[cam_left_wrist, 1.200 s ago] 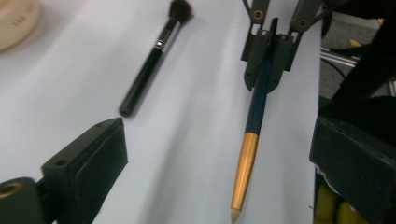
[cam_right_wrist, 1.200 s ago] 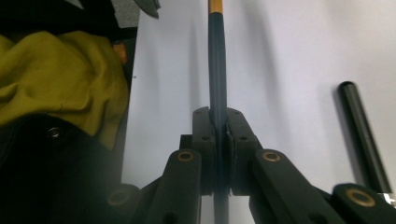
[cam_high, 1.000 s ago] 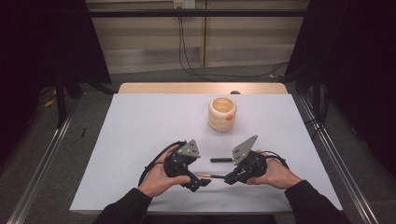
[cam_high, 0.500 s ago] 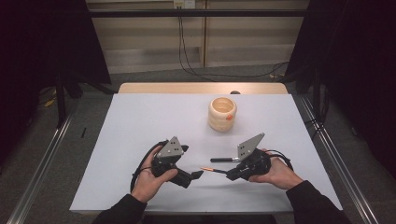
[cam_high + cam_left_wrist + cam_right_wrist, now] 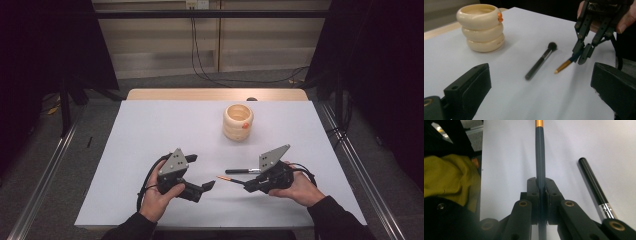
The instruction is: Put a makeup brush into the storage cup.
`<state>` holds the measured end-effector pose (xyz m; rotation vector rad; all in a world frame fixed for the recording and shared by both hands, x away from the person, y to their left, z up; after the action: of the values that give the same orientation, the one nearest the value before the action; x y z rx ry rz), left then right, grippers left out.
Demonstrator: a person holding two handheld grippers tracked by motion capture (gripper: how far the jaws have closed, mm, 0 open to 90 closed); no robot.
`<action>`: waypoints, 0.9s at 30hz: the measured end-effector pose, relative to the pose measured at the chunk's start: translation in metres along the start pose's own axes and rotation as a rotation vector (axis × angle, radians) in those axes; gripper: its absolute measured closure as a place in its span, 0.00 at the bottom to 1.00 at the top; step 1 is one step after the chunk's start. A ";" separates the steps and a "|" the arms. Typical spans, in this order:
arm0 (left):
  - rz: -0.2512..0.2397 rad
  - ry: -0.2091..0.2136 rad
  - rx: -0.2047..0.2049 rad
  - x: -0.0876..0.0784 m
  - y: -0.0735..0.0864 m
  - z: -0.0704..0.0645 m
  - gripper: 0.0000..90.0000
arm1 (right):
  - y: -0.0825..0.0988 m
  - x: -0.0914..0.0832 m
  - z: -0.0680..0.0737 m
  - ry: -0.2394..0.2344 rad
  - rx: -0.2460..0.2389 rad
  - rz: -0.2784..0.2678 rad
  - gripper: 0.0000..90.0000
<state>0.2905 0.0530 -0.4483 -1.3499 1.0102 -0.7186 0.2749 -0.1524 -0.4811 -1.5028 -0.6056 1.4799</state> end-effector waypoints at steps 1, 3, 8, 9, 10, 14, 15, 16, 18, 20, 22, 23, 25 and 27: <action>0.000 0.000 0.000 0.000 0.000 0.000 0.03 | -0.001 -0.001 0.000 0.007 0.004 -0.010 0.94; -0.011 0.006 -0.009 0.000 0.001 -0.001 0.03 | -0.002 -0.002 0.001 0.006 0.009 -0.024 0.94; -0.026 0.011 -0.032 -0.001 -0.001 0.000 0.03 | -0.005 -0.003 -0.001 0.008 0.025 -0.080 0.94; -0.023 0.001 -0.025 -0.001 -0.001 0.000 0.03 | -0.006 -0.003 -0.001 0.013 0.023 -0.091 0.94; -0.020 -0.010 -0.018 -0.002 -0.001 0.001 0.03 | -0.006 -0.003 -0.001 0.013 0.026 -0.102 0.94; -0.029 -0.013 -0.009 -0.002 -0.002 0.000 0.03 | -0.008 -0.002 0.000 0.008 0.021 -0.128 0.94; -0.034 -0.008 -0.004 -0.002 -0.002 0.000 0.03 | -0.009 -0.002 0.000 0.002 0.020 -0.138 0.94; -0.035 -0.013 0.003 -0.002 -0.003 -0.001 0.03 | -0.009 -0.003 0.000 0.008 0.019 -0.145 0.94; -0.036 -0.004 0.000 -0.002 -0.003 -0.002 0.02 | -0.011 -0.003 0.000 0.000 0.018 -0.166 0.94; -0.037 -0.006 0.003 -0.002 -0.004 -0.002 0.02 | -0.012 -0.005 -0.001 0.008 0.015 -0.182 0.94; -0.047 0.002 0.000 -0.001 -0.004 -0.003 0.02 | -0.013 -0.005 -0.002 0.018 0.015 -0.202 0.94; -0.047 0.017 -0.013 -0.002 -0.005 -0.004 0.02 | -0.013 -0.005 -0.002 0.016 0.015 -0.206 0.94; -0.052 0.014 -0.021 -0.003 -0.007 -0.004 0.02 | -0.015 -0.006 -0.003 0.020 0.018 -0.229 0.94; -0.074 0.021 -0.024 -0.003 -0.009 -0.004 0.03 | -0.017 -0.008 -0.002 0.014 0.024 -0.255 0.94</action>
<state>0.2867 0.0525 -0.4387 -1.4096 0.9925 -0.7795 0.2802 -0.1518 -0.4629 -1.3609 -0.7387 1.2752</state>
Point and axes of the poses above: each handheld gripper's, and its own axes: x roughly forward along the jaws, y roughly out of its underside, z roughly to its left, the point moved 7 cm from there along x, roughly forward along the jaws, and after that the axes turned 15 degrees about -z, right-handed, at the moved point
